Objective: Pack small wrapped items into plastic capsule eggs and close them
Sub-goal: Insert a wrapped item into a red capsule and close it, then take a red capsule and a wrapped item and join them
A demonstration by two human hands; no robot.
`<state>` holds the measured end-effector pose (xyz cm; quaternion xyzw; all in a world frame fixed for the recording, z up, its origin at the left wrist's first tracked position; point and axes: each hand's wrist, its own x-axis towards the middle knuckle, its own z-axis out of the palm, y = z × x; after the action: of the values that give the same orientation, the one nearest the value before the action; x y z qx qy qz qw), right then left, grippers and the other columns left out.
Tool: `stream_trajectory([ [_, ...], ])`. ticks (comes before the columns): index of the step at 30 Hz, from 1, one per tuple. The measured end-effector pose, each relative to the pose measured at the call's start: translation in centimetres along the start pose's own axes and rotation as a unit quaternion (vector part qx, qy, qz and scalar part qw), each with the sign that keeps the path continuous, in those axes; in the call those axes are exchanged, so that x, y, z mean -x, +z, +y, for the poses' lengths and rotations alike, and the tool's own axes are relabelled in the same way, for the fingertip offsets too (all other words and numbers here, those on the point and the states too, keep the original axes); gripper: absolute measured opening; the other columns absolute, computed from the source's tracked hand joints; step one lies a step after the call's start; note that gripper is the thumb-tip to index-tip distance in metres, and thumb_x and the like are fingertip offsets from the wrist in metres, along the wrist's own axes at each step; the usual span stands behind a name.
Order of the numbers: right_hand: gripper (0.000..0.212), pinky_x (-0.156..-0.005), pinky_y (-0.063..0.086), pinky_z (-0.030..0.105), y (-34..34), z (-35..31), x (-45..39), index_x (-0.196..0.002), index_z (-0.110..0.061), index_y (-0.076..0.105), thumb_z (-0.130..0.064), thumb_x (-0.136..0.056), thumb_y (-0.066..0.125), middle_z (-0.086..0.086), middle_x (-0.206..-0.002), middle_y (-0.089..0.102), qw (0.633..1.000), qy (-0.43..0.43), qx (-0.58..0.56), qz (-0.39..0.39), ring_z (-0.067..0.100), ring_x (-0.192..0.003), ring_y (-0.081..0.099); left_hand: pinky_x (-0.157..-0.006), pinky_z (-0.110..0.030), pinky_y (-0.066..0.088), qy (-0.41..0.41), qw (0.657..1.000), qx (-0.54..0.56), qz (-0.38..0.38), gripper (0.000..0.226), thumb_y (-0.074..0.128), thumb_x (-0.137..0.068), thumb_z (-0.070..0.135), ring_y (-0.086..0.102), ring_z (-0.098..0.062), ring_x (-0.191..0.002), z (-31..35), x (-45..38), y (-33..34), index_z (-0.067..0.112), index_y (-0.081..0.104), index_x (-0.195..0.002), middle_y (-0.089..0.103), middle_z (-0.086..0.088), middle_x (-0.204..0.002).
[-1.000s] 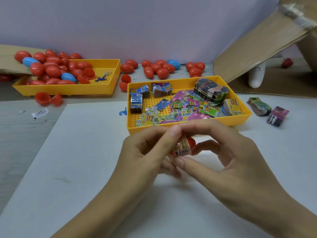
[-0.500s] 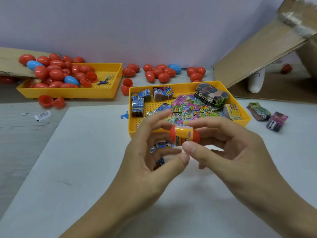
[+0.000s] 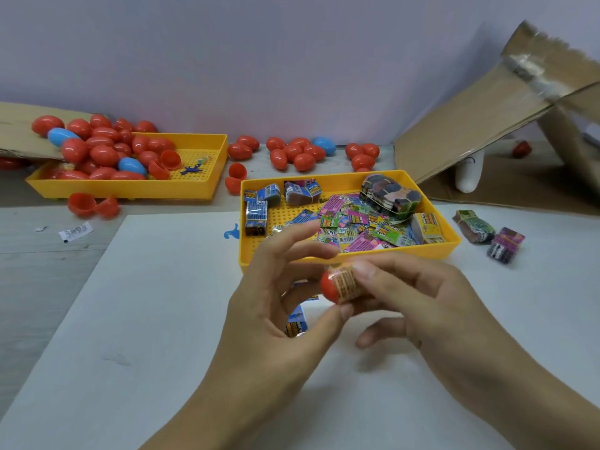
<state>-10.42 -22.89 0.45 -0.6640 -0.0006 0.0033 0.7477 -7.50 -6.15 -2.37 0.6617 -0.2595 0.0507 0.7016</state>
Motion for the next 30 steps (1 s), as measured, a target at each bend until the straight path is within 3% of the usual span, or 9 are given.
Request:
stream_trajectory([
  [5,0.024,-0.067,0.059,0.025,0.2,-0.3,0.0,-0.099,-0.027,0.076,-0.021,-0.076,0.081,-0.004,-0.094,0.077,0.972,-0.17,0.136,0.087,0.014,-0.088,0.073,-0.093,-0.023,0.052,-0.038,0.998,0.009,0.039,0.075,0.087,-0.066,0.024,0.065,-0.019,-0.115,-0.5,0.1,0.6,0.039,0.05,-0.131,0.057,0.009,-0.136],
  [9,0.029,-0.08,0.056,0.028,-1.8,-2.6,-1.0,-0.115,-0.026,0.064,-0.018,-0.088,0.073,-0.01,-0.12,0.068,0.822,-0.388,0.38,0.172,0.012,-0.107,0.067,-0.082,-0.027,0.058,-0.059,0.994,0.043,0.076,0.062,0.086,-0.058,0.035,0.073,-0.024,-0.098,-0.8,-0.2,0.8,0.038,0.062,-0.115,0.069,0.002,-0.116],
  [13,0.028,-0.08,0.053,0.025,-5.6,-7.4,-2.8,-0.119,-0.021,0.062,-0.02,-0.092,0.071,-0.012,-0.118,0.065,0.658,-0.512,0.476,0.28,0.01,-0.09,0.067,-0.073,-0.027,0.06,-0.071,0.992,0.059,0.087,0.071,0.089,-0.045,0.061,0.075,-0.026,-0.088,-0.6,-0.4,1.2,0.036,0.067,-0.108,0.073,-0.002,-0.107],
  [16,0.02,-0.089,0.052,0.031,-9.9,-12.0,-4.5,-0.115,-0.016,0.067,-0.022,-0.095,0.066,-0.005,-0.123,0.065,0.609,-0.489,0.52,0.346,0.016,-0.107,0.064,-0.066,-0.028,0.06,-0.086,0.989,0.066,0.097,0.074,0.086,-0.038,0.069,0.076,-0.026,-0.081,-0.3,-0.5,1.4,0.035,0.069,-0.101,0.074,-0.002,-0.102],
  [20,0.026,-0.109,0.022,0.016,-13.5,-14.9,-6.0,-0.113,-0.012,0.073,-0.015,-0.088,0.067,0.012,-0.138,0.054,0.633,-0.226,0.626,0.396,0.029,-0.135,0.039,-0.064,-0.026,0.06,-0.093,0.99,0.058,0.088,0.064,0.09,-0.038,0.052,0.076,-0.026,-0.075,-0.5,-0.5,1.4,0.036,0.069,-0.096,0.075,-0.002,-0.098],
  [22,0.02,-0.1,0.029,0.007,-12.2,-13.5,-5.2,-0.105,-0.016,0.074,-0.011,-0.087,0.067,0.007,-0.128,0.061,0.667,-0.242,0.585,0.392,0.021,-0.125,0.049,-0.062,-0.024,0.059,-0.088,0.991,0.055,0.089,0.051,0.092,-0.05,0.038,0.075,-0.025,-0.071,-0.7,-0.6,1.4,0.036,0.069,-0.095,0.075,-0.002,-0.095],
  [24,0.015,-0.077,0.046,0.015,-8.9,-10.5,-4.0,-0.09,-0.021,0.075,-0.008,-0.086,0.069,-0.002,-0.101,0.072,0.769,-0.274,0.457,0.354,0.009,-0.094,0.063,-0.059,-0.025,0.059,-0.095,0.99,0.054,0.093,0.045,0.094,-0.055,0.027,0.074,-0.026,-0.069,-0.9,-0.5,1.3,0.036,0.07,-0.092,0.075,-0.003,-0.093],
  [27,0.011,-0.048,0.043,0.018,-3.2,-5.0,-2.9,-0.076,-0.015,0.076,-0.009,-0.073,0.067,0.005,-0.07,0.072,0.954,-0.153,0.153,0.207,0.011,-0.054,0.061,-0.059,-0.031,0.06,-0.105,0.987,0.065,0.1,0.041,0.081,-0.05,0.023,0.075,-0.029,-0.069,-0.9,-0.5,1.2,0.033,0.071,-0.088,0.075,-0.005,-0.091],
  [30,0.014,-0.039,0.033,0.02,1.1,-0.2,-2.7,-0.079,-0.014,0.076,-0.014,-0.07,0.065,0.009,-0.062,0.065,0.993,-0.011,-0.021,0.118,0.014,-0.043,0.049,-0.054,-0.034,0.06,-0.105,0.984,0.074,0.122,0.036,0.078,-0.053,0.018,0.072,-0.031,-0.061,-0.5,-0.6,1.0,0.021,0.073,-0.088,0.073,-0.012,-0.083],
])
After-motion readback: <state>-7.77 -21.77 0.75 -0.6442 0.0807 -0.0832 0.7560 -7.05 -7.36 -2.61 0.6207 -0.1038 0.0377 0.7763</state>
